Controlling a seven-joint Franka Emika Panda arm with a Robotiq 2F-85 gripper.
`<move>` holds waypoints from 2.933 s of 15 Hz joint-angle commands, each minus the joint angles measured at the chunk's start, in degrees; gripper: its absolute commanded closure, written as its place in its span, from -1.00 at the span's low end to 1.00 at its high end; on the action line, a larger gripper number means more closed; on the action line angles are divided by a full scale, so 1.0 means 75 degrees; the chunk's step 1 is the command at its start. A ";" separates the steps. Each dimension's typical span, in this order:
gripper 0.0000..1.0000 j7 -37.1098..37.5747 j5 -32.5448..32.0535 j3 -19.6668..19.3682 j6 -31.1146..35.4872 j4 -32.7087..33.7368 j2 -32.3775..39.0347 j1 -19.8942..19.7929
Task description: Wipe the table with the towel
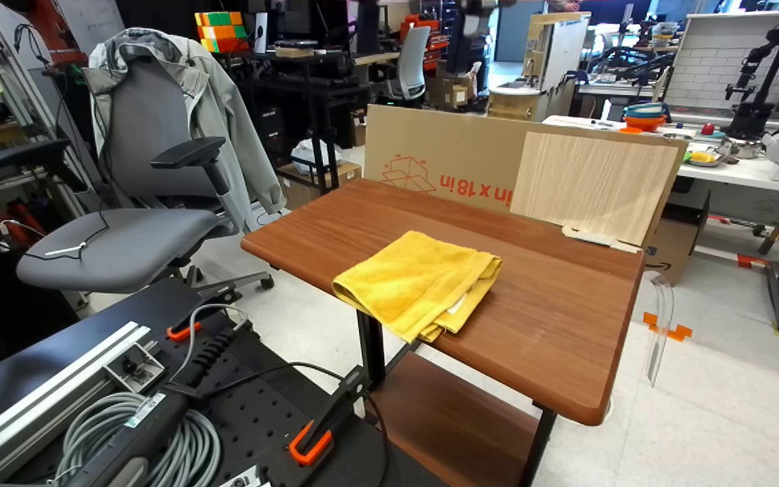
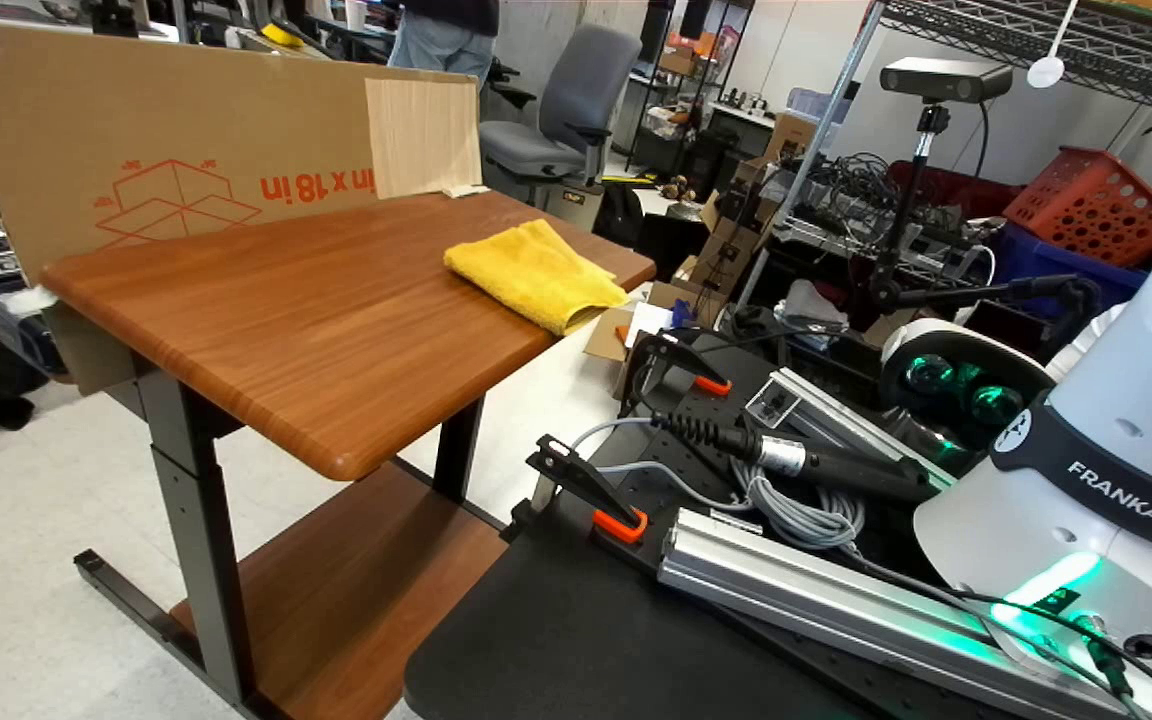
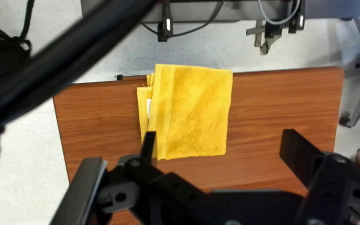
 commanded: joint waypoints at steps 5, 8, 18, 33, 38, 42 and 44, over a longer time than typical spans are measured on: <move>-1.00 0.0788 0.1149 0.0093 0.2367 0.0843 0.3304 -0.0804; -1.00 0.0647 0.1013 0.0205 0.2908 0.0672 0.3785 -0.1071; -1.00 0.0612 0.0517 0.0619 0.3440 -0.0357 0.3263 -0.0772; -1.00 0.1450 0.0697 0.1175 0.4214 0.1288 0.6168 -0.1018; -1.00 0.1833 0.0663 0.1312 0.4516 0.1857 0.6358 -0.0913; -1.00 0.2565 0.0656 0.1467 0.4104 0.2463 0.6665 -0.0445; -1.00 0.2865 0.0607 0.1541 0.4162 0.2560 0.6769 -0.0140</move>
